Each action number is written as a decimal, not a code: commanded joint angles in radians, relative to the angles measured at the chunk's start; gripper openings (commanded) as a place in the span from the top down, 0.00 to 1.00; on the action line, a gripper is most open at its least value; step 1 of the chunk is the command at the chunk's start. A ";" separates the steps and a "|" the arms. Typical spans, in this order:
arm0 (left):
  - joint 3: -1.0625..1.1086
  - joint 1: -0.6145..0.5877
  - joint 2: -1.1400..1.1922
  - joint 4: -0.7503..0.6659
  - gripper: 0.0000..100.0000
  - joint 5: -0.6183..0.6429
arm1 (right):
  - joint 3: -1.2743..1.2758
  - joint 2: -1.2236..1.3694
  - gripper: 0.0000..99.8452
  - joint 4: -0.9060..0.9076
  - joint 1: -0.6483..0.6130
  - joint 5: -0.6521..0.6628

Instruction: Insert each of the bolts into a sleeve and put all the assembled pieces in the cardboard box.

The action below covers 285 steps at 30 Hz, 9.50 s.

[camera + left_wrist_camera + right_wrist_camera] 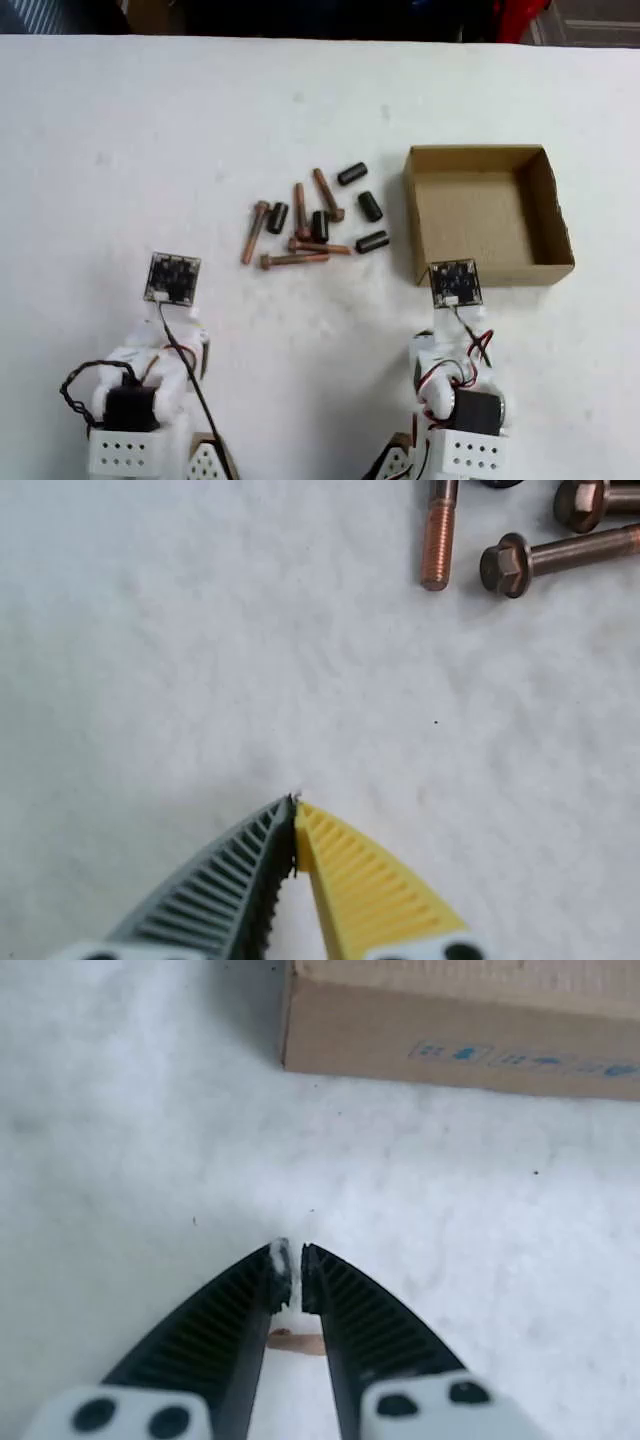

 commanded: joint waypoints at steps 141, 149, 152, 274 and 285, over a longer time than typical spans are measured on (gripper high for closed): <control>0.000 0.008 0.001 0.014 0.98 0.005 | -2.323 2.578 0.81 0.107 -0.306 0.236; 0.000 0.008 0.001 0.014 0.98 0.005 | -2.412 2.667 0.95 0.104 -0.300 0.233; 0.000 0.008 0.001 0.014 0.98 0.005 | -2.423 2.677 0.98 0.104 -0.302 0.233; -0.379 -0.202 0.074 -0.002 0.98 -0.213 | -0.069 0.056 0.98 -0.360 -0.470 -0.006; -0.802 -0.116 0.803 -0.018 0.98 -0.215 | -0.068 0.056 0.98 -0.360 -0.476 -0.009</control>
